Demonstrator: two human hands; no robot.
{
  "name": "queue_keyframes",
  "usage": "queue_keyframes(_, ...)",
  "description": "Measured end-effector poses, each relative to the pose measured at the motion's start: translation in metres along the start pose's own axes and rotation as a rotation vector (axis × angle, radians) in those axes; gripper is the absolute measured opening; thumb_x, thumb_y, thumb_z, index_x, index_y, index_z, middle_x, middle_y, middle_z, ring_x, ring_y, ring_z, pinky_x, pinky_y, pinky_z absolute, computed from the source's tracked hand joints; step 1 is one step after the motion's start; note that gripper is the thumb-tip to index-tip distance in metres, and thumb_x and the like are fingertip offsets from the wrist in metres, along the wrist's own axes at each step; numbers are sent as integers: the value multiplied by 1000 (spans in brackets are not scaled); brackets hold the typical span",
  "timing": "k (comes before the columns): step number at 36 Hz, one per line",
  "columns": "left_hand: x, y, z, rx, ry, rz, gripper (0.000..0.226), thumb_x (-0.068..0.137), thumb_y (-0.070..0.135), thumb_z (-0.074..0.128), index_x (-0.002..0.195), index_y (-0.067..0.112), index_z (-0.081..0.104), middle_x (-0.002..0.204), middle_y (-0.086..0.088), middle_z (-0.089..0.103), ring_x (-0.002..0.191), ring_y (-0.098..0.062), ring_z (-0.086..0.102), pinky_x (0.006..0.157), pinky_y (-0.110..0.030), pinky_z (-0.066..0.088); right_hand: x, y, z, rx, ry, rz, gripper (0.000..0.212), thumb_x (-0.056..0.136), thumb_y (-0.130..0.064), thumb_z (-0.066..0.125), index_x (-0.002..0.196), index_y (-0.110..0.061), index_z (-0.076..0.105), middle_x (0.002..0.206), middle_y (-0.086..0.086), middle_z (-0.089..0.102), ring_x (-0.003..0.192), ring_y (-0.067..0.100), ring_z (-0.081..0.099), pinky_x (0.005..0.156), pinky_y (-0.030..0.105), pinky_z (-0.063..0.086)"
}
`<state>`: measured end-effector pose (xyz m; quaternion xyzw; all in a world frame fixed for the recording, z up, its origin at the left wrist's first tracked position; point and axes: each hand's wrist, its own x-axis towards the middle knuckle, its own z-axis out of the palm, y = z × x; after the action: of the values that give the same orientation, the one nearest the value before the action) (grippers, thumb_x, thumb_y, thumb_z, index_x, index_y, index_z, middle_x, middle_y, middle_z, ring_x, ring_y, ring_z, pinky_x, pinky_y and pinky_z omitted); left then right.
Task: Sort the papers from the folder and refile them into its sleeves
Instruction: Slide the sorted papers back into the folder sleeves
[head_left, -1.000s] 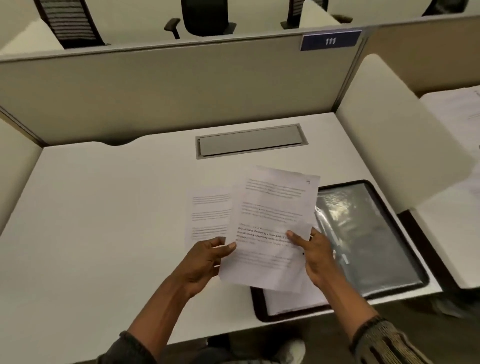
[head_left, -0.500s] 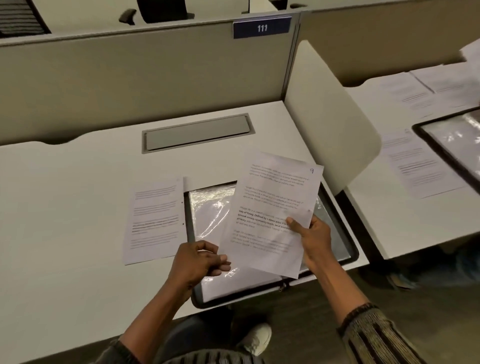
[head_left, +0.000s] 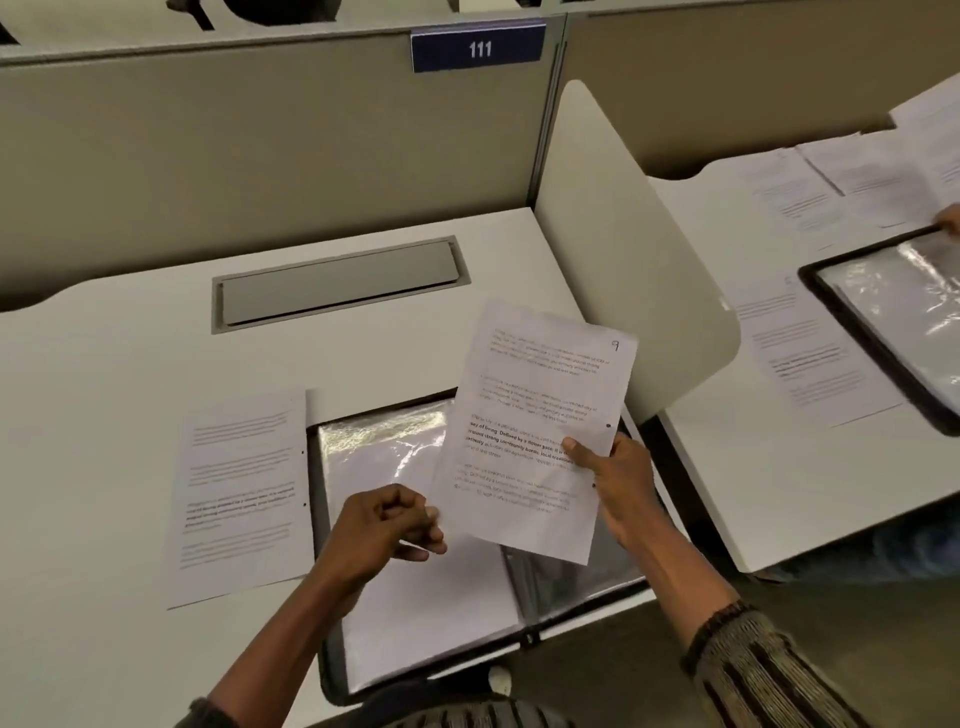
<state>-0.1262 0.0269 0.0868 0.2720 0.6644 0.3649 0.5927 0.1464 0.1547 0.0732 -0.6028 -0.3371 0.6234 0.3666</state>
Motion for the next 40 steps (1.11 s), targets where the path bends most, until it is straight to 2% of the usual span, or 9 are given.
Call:
queue_keyframes(2,10,2,5,-3,7,14,26,92,15,81,98,-7,69,87,-25,77,86,-40,78,80,-48,62,9,-7,-2,-1,3,2,33,86,-6,83,118,-11,75,109,0,80,98,23,78,75,34,63)
queue_keyframes(9,36,2,19,-100,116,9,24,88,4,82,89,-12,64,91,-19,78,91,-34,78,85,-52,65,39,-20,-5,-22,-13,7,38,85,-7,84,121,-13,74,113,2,80,102,26,77,88,46,62)
queue_keyframes(13,43,-1,28,-215,238,-29,19,83,-4,84,79,-5,65,89,-25,75,87,-43,77,87,-48,64,51,-23,-7,-69,-38,7,39,84,-8,86,120,-16,74,112,-1,80,101,24,78,91,49,61)
queue_keyframes(16,46,-2,35,-252,275,-40,19,80,0,87,81,-4,69,87,-27,75,83,-39,76,87,-45,62,62,-26,-10,-94,-59,22,40,85,-9,85,122,-18,74,113,-4,80,101,22,77,93,50,60)
queue_keyframes(22,49,-1,51,-268,287,-107,29,79,2,89,98,-11,71,90,-27,75,78,-35,72,85,-43,62,83,-36,-19,-98,-138,18,42,84,-3,84,123,-14,73,111,-2,80,99,22,78,78,36,65)
queue_keyframes(27,37,5,73,-87,371,-104,23,79,9,92,95,2,77,82,-16,78,75,-30,77,76,-34,63,101,-44,-28,-137,-233,-1,43,87,1,81,126,-14,72,115,-2,79,102,22,77,86,42,63)
queue_keyframes(33,31,1,113,169,550,-84,14,85,21,89,90,13,79,77,-3,78,65,-20,77,70,-31,64,117,-50,-35,-210,-302,-58,46,86,-1,83,128,-13,70,114,-3,79,99,16,77,82,31,64)
queue_keyframes(36,27,1,130,159,611,-106,8,89,19,86,89,14,79,75,-1,78,63,-20,77,70,-32,66,124,-50,-38,-244,-321,-69,50,84,-4,86,130,-15,70,116,-5,78,104,18,76,89,39,63)
queue_keyframes(40,23,3,144,39,650,-154,3,93,8,80,90,9,79,74,-4,78,64,-25,77,71,-37,67,126,-52,-40,-257,-329,-72,49,83,-4,86,129,-15,71,113,-6,79,102,17,77,89,39,63)
